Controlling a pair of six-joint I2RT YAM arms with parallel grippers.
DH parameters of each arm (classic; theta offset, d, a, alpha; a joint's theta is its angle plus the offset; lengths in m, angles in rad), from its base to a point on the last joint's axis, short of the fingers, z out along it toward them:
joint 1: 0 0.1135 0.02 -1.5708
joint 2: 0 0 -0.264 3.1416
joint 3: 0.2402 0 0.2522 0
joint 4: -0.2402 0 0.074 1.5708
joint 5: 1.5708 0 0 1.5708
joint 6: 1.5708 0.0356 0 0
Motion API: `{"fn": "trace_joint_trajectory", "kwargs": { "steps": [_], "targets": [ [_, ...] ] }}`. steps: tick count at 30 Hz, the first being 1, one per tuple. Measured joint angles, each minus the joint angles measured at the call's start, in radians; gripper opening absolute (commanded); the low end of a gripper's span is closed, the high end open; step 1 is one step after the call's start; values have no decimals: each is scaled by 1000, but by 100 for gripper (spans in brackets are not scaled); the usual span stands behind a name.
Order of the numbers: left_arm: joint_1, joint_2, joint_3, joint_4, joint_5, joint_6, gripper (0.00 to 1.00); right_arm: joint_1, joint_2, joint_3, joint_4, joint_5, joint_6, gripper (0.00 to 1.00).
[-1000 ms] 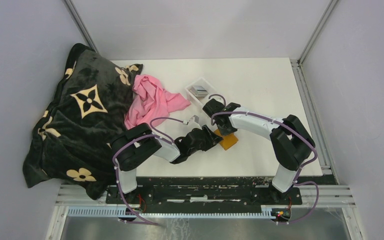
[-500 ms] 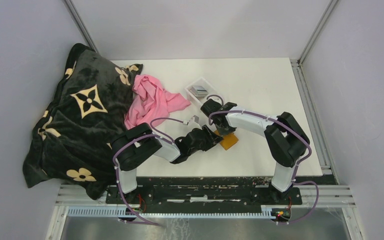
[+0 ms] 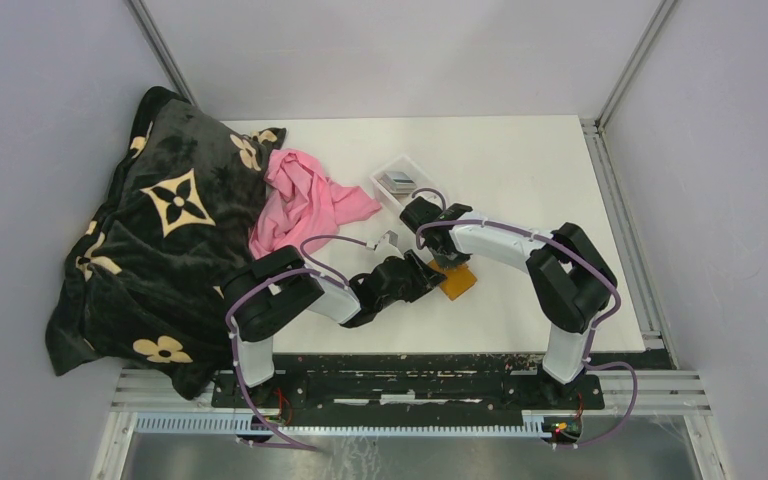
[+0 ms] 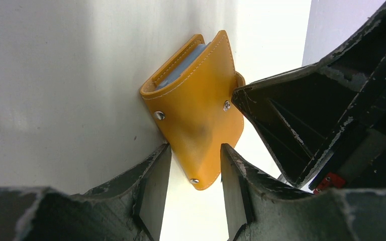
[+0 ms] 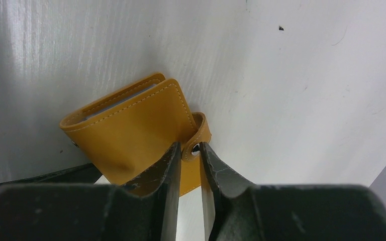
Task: Put the credit cards into the card holder
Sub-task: Close the card holder at the center of the board.
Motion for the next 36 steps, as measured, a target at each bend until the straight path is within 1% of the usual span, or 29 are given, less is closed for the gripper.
{"fn": "trace_joint_trajectory", "kwargs": {
  "steps": [5, 16, 36],
  "targets": [
    [0, 0, 0, 0, 0, 0, 51, 0, 0, 0, 0, 2, -1, 14],
    [0, 2, 0, 1, 0, 0, 51, 0, 0, -2, 1, -2, 0, 2],
    [0, 26, 37, -13, 3, 0, 51, 0, -28, -18, 2, -57, 3, 1]
  ]
}}
